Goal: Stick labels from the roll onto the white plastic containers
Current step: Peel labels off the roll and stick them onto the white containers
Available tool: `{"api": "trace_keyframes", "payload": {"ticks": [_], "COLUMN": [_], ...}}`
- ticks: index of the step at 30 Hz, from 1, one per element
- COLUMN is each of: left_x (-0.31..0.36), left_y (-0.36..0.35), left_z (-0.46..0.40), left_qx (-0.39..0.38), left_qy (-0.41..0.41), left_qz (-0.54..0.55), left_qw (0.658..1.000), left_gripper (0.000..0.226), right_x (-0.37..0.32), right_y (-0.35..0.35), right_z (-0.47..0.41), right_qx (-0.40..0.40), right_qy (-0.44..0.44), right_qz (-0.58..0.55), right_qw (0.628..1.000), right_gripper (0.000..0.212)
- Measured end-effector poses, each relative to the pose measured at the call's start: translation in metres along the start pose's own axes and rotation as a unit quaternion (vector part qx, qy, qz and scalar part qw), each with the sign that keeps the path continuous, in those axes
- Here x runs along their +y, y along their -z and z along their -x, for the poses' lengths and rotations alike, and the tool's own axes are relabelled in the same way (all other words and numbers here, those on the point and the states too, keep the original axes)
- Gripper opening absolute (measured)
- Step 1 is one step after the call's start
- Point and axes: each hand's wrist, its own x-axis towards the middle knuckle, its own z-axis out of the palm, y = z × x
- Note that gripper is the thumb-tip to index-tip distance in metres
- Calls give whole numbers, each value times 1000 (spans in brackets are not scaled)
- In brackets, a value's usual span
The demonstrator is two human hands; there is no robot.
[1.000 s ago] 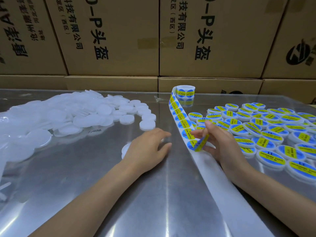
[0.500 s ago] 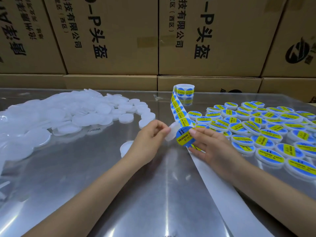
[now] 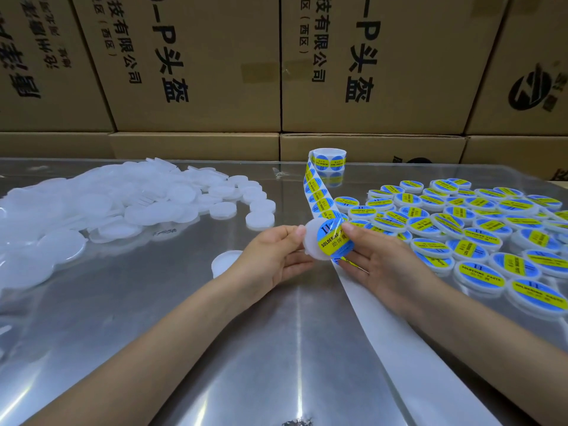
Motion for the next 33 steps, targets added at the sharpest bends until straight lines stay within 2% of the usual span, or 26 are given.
{"api": "trace_keyframes", "payload": {"ticks": [3,9,13,24,29,33], "left_x": [0,-1,-1,-1,2,-1], "left_y": [0,-3,-2,-2,-3,-4], "left_z": [1,2,3,3,5,7], "left_qx": [-15,-43,-47,-61,-67,-45], "left_qy": [0,2,6,24,19,-1], "left_qz": [0,-9,-4,26,9,0], "left_qw": [1000,999,999,998,998,999], "left_gripper": [23,24,25,26,46,29], "right_x": [0,3,3,4,5,5], "right_y": [-1,-1,-1,-2,-1,-2], "right_z": [0,-1,-2,-2,-1,0], "right_qx": [0,-4,6,6,2,6], "right_qy": [-1,0,3,15,19,21], "right_qz": [10,19,14,20,15,17], "right_qw": [1000,1000,1000,1000,1000,1000], "right_gripper": [43,44,32,37,24,19]}}
